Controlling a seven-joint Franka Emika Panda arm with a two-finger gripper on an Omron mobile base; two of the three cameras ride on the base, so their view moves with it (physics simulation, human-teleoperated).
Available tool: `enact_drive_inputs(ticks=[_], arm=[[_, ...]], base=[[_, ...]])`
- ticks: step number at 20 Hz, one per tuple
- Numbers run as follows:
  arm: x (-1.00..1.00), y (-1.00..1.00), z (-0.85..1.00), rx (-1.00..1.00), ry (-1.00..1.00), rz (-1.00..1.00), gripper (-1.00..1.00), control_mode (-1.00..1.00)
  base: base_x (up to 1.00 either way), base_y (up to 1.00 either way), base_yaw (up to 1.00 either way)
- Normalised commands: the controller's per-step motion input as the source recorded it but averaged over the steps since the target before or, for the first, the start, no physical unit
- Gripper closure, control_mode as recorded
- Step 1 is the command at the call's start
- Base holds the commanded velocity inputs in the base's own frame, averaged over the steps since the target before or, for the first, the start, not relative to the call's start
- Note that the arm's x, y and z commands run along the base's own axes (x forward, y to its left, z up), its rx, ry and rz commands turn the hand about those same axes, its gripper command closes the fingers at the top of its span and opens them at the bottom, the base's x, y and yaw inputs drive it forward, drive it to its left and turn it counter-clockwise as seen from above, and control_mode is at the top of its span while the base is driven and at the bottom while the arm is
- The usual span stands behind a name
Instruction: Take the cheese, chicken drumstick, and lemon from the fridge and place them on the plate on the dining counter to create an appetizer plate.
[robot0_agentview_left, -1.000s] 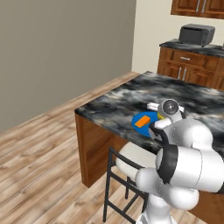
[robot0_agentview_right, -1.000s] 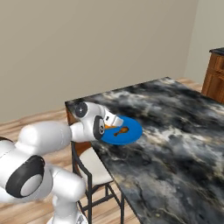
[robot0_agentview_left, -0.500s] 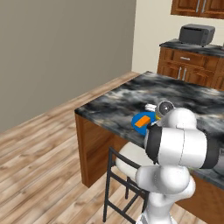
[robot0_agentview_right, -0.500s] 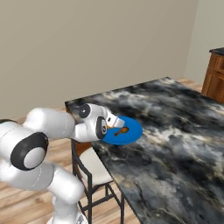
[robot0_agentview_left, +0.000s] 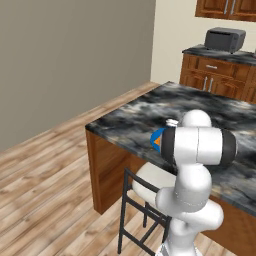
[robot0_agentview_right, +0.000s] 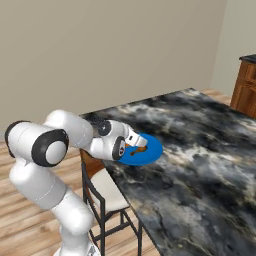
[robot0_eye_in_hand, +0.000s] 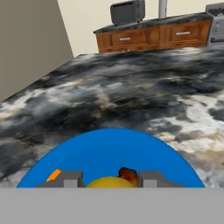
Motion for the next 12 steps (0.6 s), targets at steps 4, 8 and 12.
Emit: enact_drive_inputs(ticks=[4, 8, 12], arm=[[0.37, -0.01, -0.21, 0.0, 0.0, 0.0, 1.0, -1.0], [0.38, -0.05, -0.15, 0.0, 0.0, -0.01, 1.0, -1.0], [0.26, -0.1, -0.01, 0.01, 0.0, -0.01, -1.0, -1.0]], base=[[0.0, 0.0, 0.0], [0.0, 0.0, 0.0], [0.0, 0.0, 0.0]])
